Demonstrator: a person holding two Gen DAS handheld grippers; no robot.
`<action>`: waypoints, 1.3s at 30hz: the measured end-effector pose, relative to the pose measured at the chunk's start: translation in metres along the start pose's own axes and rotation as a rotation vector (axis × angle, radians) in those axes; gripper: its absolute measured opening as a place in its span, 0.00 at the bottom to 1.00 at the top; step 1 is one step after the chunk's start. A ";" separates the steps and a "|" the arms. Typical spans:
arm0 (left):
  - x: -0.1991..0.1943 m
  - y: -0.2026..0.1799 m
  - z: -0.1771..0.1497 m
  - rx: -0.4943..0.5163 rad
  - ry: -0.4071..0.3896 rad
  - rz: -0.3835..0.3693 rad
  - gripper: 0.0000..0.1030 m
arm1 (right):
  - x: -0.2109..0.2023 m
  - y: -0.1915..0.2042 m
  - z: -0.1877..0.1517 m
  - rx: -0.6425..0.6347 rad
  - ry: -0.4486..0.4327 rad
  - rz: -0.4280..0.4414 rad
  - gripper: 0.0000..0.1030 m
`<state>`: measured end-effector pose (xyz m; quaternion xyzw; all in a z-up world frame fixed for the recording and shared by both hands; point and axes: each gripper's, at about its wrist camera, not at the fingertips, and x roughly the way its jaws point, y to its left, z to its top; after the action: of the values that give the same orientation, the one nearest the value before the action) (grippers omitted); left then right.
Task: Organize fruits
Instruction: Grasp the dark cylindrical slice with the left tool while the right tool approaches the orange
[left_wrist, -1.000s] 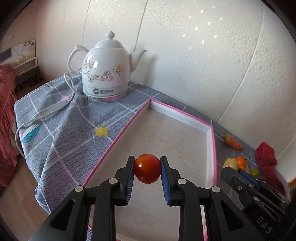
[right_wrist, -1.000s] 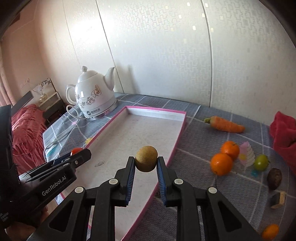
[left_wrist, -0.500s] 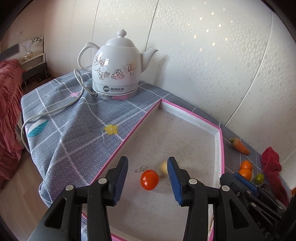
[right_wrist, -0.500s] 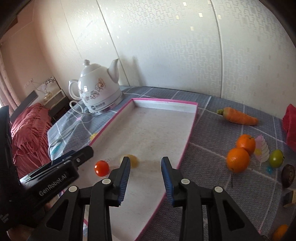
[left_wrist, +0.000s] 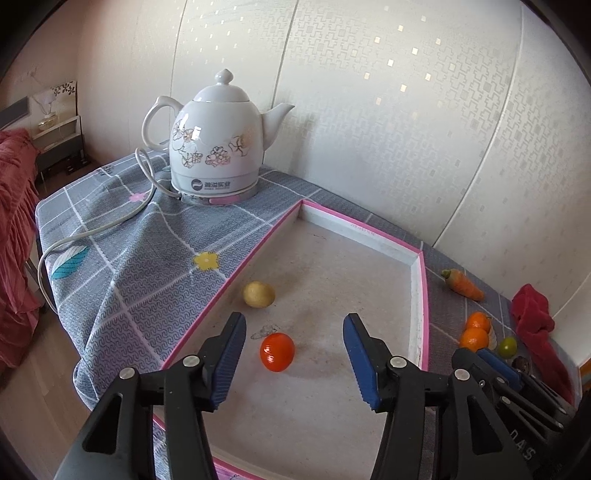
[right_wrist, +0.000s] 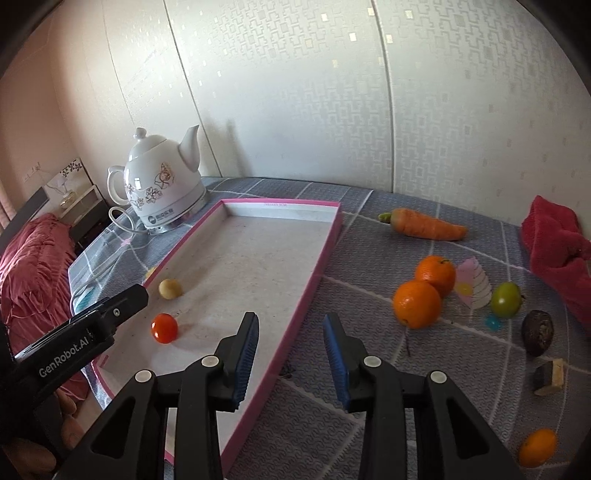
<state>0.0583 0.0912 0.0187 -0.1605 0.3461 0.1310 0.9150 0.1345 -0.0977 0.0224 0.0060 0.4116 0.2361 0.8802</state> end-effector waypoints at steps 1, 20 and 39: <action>0.000 -0.002 -0.001 0.005 0.002 -0.005 0.55 | -0.001 -0.002 0.000 0.004 -0.001 -0.006 0.36; -0.006 -0.038 -0.013 0.160 0.019 -0.086 0.59 | -0.034 -0.056 -0.009 0.191 -0.005 -0.116 0.36; -0.037 -0.124 -0.067 0.525 0.064 -0.442 0.71 | -0.117 -0.198 -0.053 0.688 -0.086 -0.275 0.36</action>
<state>0.0352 -0.0522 0.0212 0.0050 0.3532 -0.1692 0.9201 0.1130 -0.3322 0.0310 0.2562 0.4266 -0.0369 0.8666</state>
